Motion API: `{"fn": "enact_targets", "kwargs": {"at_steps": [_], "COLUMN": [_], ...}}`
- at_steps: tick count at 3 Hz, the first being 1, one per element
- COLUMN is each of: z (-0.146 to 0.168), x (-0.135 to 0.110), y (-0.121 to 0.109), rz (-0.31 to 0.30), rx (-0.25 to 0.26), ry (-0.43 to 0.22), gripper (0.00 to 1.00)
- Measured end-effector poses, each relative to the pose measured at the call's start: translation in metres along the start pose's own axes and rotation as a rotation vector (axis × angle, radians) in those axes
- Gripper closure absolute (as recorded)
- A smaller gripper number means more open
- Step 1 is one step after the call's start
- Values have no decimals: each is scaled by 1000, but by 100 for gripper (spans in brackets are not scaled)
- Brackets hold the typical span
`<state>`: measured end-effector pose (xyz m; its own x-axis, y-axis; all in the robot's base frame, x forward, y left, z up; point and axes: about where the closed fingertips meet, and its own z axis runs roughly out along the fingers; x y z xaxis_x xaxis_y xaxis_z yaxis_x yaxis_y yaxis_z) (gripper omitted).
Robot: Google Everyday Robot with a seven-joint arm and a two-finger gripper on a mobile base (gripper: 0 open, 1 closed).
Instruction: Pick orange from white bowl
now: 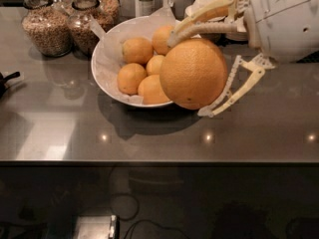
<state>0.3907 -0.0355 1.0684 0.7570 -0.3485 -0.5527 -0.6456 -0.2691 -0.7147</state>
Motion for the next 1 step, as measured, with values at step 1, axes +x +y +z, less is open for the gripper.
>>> {"fn": "enact_targets", "kwargs": {"at_steps": [1], "z": [0], "x": [0], "y": [0], "rz": [0], "rx": [0], "ry": [0], "gripper": [100]}}
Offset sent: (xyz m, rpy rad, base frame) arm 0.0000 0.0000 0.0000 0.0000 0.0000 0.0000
